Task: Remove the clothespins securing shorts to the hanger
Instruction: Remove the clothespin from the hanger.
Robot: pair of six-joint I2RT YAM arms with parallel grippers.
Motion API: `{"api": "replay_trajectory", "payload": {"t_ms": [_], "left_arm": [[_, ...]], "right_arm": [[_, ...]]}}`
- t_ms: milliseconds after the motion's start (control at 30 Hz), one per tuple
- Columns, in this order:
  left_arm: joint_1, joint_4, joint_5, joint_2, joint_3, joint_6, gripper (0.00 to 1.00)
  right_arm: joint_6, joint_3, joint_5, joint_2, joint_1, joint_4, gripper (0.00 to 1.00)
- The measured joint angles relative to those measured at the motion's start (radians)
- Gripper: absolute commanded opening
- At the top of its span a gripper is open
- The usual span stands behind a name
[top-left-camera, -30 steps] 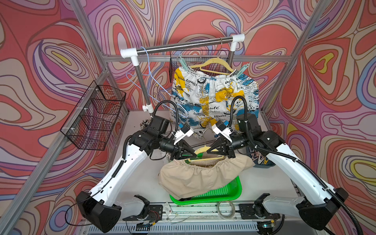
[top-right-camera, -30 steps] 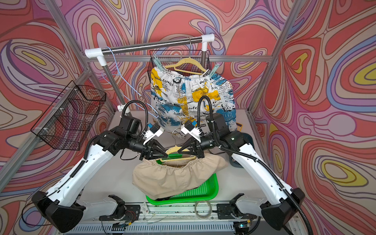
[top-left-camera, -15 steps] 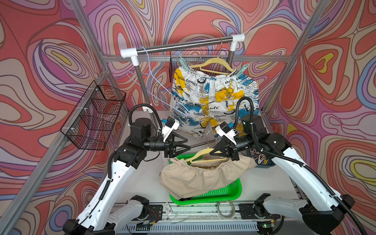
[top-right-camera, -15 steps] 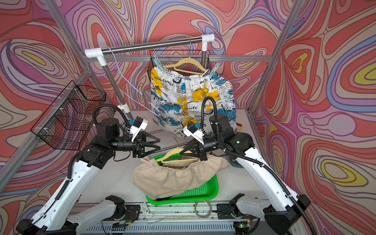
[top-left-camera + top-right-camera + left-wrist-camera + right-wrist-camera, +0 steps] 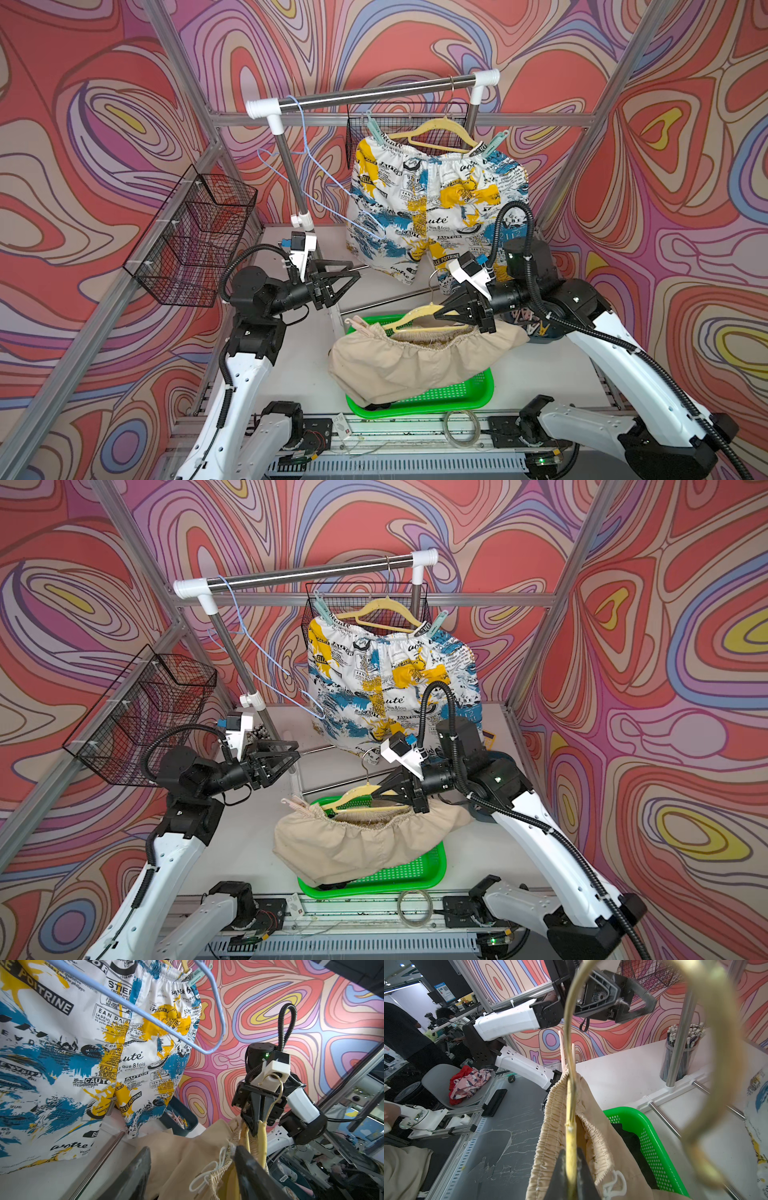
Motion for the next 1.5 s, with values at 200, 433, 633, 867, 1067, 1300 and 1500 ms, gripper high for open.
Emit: {"api": "replay_trajectory", "payload": {"t_ms": [200, 433, 633, 867, 1067, 1300, 1500], "left_arm": [[0.003, 0.226, 0.041, -0.035, -0.082, -0.166, 0.70], [0.003, 0.397, 0.095, -0.056, -0.114, -0.272, 0.72], [0.003, 0.482, 0.137, -0.048, -0.158, -0.319, 0.73], [-0.011, 0.496, 0.164, -0.043, -0.172, -0.324, 0.74], [-0.063, 0.497, 0.186, -0.043, -0.172, -0.315, 0.69], [-0.092, 0.411, 0.200, -0.043, -0.172, -0.236, 0.57], [-0.095, 0.332, 0.198, -0.045, -0.172, -0.169, 0.48]], "right_arm": [[0.002, 0.000, 0.002, 0.003, -0.027, 0.000, 0.00], [0.005, 0.000, -0.046, 0.015, -0.093, 0.005, 0.00], [0.024, 0.000, -0.089, 0.026, -0.101, 0.032, 0.00], [0.055, 0.000, -0.113, 0.043, -0.101, 0.075, 0.00], [0.077, 0.000, -0.119, 0.060, -0.101, 0.098, 0.00], [0.099, 0.000, -0.119, 0.071, -0.102, 0.122, 0.00], [0.103, 0.000, -0.119, 0.071, -0.103, 0.124, 0.00]]}}
